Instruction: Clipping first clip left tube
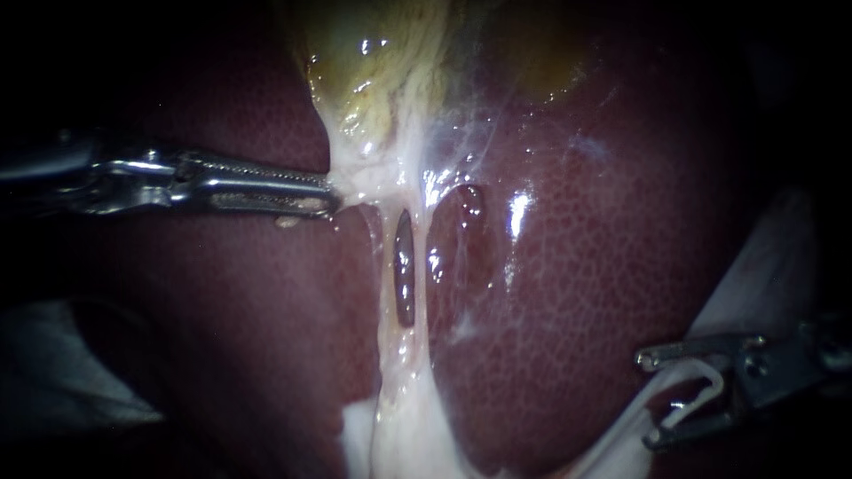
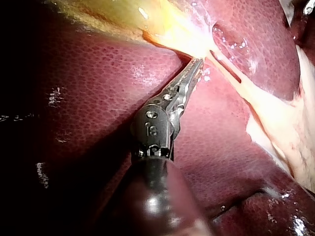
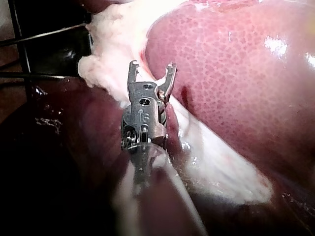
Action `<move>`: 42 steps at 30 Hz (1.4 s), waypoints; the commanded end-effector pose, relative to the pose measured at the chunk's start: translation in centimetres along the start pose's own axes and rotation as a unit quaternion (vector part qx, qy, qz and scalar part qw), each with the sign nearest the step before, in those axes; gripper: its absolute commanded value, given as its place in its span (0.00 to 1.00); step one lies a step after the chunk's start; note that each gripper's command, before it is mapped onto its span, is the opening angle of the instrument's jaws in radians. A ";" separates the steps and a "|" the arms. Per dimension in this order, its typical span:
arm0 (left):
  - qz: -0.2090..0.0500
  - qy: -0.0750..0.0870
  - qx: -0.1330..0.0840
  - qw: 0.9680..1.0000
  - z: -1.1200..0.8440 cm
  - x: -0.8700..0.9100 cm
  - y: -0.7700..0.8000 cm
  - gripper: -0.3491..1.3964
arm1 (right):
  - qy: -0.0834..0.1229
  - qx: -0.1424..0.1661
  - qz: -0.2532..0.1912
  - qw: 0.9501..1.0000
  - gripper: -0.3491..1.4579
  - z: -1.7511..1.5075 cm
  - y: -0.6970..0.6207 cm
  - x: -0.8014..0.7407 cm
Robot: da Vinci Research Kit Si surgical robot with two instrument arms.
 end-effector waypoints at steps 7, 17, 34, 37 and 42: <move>-0.011 0.008 -0.001 1.000 -0.43 0.27 0.05 0.00 | 0.000 0.000 0.000 1.000 0.47 0.01 0.01 0.01; -0.018 0.023 0.009 1.000 -0.83 0.50 0.09 0.00 | 0.010 0.005 -0.001 1.000 0.46 0.02 0.06 0.10; -0.012 0.024 0.011 1.000 -0.81 0.50 0.14 0.00 | 0.146 0.014 0.049 0.988 0.47 0.80 0.53 1.11; -0.012 0.024 0.011 1.000 -0.81 0.50 0.14 0.00 | 0.165 0.013 0.060 0.984 0.47 0.94 0.60 1.22; -0.013 0.024 0.012 1.000 -0.79 0.50 0.15 0.00 | 0.174 0.020 0.078 0.981 0.47 1.20 0.70 1.31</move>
